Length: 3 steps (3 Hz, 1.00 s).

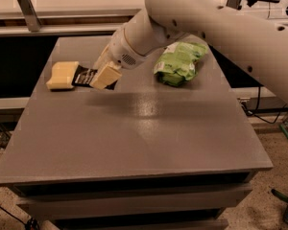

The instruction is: Move rxbar chocolate near sponge

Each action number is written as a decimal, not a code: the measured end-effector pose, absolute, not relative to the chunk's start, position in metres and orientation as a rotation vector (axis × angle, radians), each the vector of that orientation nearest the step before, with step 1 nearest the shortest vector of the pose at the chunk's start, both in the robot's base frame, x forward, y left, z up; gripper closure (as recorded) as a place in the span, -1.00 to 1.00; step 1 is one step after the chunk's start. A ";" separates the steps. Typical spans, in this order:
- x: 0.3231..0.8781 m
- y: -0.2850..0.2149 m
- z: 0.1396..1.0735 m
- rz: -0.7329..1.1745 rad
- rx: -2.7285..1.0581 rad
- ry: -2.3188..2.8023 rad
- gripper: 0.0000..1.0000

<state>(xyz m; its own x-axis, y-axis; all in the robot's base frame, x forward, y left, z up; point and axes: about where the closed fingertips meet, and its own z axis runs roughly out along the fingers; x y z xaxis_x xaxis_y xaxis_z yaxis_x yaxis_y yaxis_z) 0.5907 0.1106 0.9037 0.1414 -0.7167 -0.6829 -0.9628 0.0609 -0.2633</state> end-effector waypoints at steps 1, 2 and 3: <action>0.599 0.125 0.890 0.495 -1.691 1.622 -0.28; 0.607 0.142 0.872 0.546 -1.678 1.601 -0.76; 0.606 0.143 0.872 0.547 -1.681 1.601 -1.00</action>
Offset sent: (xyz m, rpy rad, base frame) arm 0.0291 0.0478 -0.0523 0.1243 0.0578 0.0403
